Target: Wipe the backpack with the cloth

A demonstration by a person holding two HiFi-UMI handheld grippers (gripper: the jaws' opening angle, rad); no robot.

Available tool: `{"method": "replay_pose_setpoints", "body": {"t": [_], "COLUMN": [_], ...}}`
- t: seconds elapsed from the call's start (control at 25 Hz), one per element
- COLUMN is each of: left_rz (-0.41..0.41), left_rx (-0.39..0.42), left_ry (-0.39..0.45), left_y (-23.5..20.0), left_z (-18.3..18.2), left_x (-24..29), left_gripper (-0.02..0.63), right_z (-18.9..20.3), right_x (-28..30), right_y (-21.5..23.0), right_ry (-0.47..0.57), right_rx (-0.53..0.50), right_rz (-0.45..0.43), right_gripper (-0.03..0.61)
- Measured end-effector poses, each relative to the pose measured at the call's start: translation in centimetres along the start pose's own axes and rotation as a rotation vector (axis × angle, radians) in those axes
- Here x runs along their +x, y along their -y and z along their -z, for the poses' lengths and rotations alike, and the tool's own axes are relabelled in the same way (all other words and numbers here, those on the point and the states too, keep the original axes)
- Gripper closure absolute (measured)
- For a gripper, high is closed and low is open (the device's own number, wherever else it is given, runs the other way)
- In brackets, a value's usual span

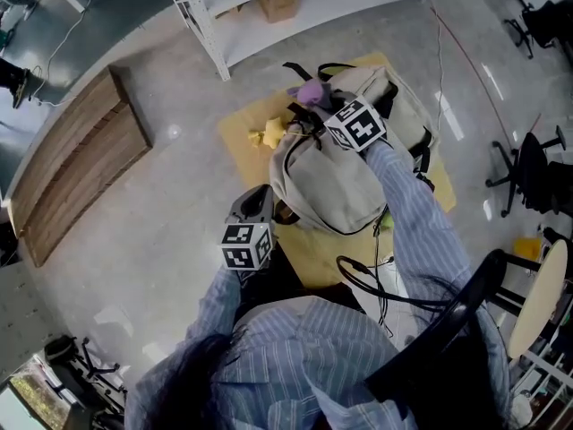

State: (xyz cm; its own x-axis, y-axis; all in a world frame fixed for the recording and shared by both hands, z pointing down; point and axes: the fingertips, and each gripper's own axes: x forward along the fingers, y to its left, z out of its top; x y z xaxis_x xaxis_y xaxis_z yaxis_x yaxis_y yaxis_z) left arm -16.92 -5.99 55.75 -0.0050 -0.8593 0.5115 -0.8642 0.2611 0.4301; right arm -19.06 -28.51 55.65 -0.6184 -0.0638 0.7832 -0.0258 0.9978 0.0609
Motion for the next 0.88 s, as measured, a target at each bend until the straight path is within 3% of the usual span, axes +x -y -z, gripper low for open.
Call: {"method": "replay_pose_setpoints", "body": {"t": [0.88], "left_rz": [-0.119], "left_rx": [-0.049], "left_ry": [0.053], "left_y": [-3.4], "left_z": [0.3], "left_x": [-4.7], "left_gripper": [0.6], "right_z": [2.5], "right_x": [-1.7], "right_y": [-19.8], "right_ry": [0.089], "right_rx": [0.069], "right_rz": [-0.217], "right_gripper": [0.537]}}
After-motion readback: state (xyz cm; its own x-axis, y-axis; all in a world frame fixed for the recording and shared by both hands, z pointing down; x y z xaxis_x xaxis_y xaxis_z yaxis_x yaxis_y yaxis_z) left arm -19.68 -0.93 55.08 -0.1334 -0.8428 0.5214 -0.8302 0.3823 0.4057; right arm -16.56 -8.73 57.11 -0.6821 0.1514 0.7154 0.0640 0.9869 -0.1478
